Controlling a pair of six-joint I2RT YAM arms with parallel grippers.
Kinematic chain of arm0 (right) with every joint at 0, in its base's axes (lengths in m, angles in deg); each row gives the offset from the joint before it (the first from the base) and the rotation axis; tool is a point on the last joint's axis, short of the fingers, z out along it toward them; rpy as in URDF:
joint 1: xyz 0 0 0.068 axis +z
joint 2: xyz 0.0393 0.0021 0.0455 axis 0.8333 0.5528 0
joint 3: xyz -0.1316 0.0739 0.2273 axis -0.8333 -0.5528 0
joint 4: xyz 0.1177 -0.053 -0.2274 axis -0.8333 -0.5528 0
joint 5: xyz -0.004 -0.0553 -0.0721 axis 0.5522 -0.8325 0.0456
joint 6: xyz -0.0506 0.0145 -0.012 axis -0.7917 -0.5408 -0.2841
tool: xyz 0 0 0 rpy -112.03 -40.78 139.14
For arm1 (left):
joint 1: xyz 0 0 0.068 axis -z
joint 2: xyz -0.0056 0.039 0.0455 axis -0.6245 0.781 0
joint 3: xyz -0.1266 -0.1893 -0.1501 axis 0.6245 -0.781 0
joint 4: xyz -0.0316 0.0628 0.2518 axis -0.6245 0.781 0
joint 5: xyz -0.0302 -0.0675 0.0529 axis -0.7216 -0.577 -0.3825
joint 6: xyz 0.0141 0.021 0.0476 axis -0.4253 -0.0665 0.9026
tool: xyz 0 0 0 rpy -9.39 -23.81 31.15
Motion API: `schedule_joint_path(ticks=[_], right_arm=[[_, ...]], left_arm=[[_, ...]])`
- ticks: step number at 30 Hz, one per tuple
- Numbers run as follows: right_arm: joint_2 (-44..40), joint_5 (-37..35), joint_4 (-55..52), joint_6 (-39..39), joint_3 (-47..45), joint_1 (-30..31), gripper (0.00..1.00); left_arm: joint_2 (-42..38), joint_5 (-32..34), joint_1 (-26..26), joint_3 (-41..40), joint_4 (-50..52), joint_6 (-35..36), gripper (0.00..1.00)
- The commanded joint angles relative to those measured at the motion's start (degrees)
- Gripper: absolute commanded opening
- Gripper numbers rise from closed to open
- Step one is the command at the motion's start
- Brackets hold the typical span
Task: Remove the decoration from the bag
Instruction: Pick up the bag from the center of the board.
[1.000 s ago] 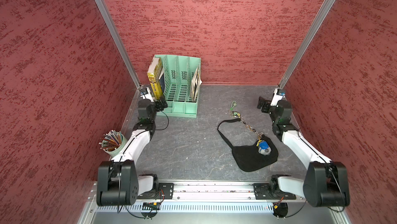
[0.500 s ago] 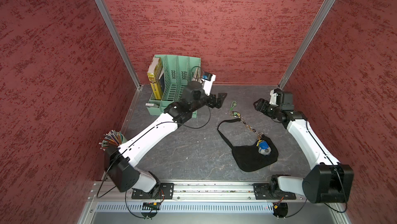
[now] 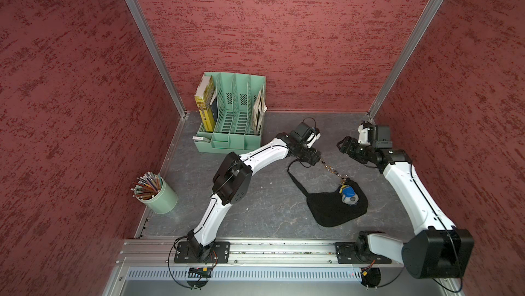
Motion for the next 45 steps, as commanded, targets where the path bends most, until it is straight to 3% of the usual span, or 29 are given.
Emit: schedule_joint_path(ticks=[1, 6, 16, 29, 33, 36, 38, 45], right_arm=[[-1.11, -1.07, -0.84, 0.16, -0.82, 0.22, 0.71], [-1.14, -0.51, -0.77, -0.15, -1.04, 0.29, 0.7], [-1.23, -0.48, -0.42, -0.29, -1.5, 0.21, 0.7], [-1.4, -0.64, -0.89, -0.58, -1.65, 0.24, 0.7], [-1.64, -0.91, -1.29, -0.41, -1.48, 0.22, 0.7], [-1.93, -0.84, -1.41, -0.31, -1.3, 0.25, 0.7], [-2.2, -0.95, -1.69, -0.21, -1.03, 0.24, 0.7], [-5.36, 6.35, 2.46, -2.15, -1.33, 0.23, 0.71]], left_arm=[[3.43, -0.36, -0.41, 3.64, 2.67, 2.35, 0.9], [10.25, 0.06, -0.92, 10.94, 6.02, 4.17, 0.75], [14.33, 1.46, -0.84, 13.66, 2.74, 7.63, 0.57], [19.29, 4.0, 1.15, 17.01, 2.5, 12.68, 0.54], [19.44, 6.33, 1.83, 17.47, 3.25, 14.49, 0.31], [18.84, 7.37, 1.94, 17.48, 3.42, 14.86, 0.17], [16.57, 9.19, 2.54, 16.48, 2.94, 15.92, 0.0], [1.09, 6.4, 3.33, 10.43, 0.28, 15.93, 0.0]])
